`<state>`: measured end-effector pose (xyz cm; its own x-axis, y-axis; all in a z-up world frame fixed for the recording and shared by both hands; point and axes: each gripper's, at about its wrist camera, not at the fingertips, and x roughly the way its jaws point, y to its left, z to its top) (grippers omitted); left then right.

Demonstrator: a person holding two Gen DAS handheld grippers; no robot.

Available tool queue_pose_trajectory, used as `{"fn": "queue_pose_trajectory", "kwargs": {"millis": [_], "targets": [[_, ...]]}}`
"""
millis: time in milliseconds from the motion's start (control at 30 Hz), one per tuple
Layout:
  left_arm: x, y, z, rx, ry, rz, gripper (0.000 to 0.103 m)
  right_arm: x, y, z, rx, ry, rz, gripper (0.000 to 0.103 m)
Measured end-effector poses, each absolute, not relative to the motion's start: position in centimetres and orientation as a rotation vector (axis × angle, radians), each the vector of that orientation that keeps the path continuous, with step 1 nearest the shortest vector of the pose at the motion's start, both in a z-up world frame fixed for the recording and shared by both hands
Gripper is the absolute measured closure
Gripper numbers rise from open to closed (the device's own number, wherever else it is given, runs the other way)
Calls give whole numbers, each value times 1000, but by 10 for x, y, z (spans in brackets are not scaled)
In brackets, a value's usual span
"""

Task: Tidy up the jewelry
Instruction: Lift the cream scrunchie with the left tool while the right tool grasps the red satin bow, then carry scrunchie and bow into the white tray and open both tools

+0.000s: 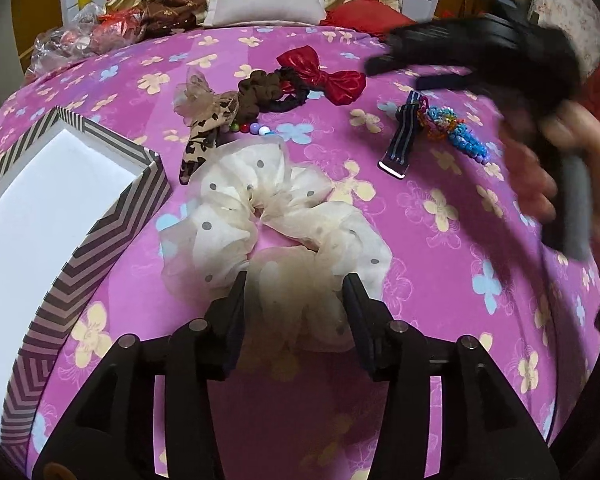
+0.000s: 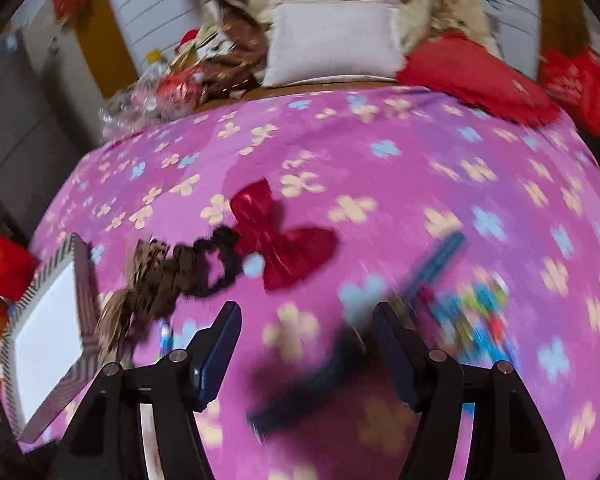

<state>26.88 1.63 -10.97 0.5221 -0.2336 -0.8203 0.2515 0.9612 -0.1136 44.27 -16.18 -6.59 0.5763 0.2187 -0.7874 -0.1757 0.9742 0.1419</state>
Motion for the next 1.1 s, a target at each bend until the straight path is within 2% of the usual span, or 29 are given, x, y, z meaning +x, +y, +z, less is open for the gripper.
{"fn": "queue_pose_trajectory", "kwargs": {"millis": [233, 300, 333, 400, 500, 600, 867, 1100], "targets": [[267, 16, -109, 16, 971, -294, 59, 498, -133, -84, -21, 969, 243, 37], [265, 16, -109, 22, 968, -282, 70, 504, -133, -90, -17, 981, 232, 40], [265, 16, -108, 27, 968, -279, 72, 505, -134, -92, -9, 987, 234, 46], [264, 17, -108, 23, 970, -280, 79, 507, -136, -100, 5, 1034, 252, 78], [264, 18, -106, 8, 980, -286, 84, 502, -140, -100, 31, 1043, 261, 95], [262, 20, -101, -7, 982, -296, 86, 493, -150, -88, 86, 1028, 247, 98], [245, 38, -52, -64, 874, -320, 87, 453, -156, -31, 108, 956, 239, 99], [247, 94, -16, -122, 797, -192, 87, 408, -110, 11, 91, 925, 348, 99]]}}
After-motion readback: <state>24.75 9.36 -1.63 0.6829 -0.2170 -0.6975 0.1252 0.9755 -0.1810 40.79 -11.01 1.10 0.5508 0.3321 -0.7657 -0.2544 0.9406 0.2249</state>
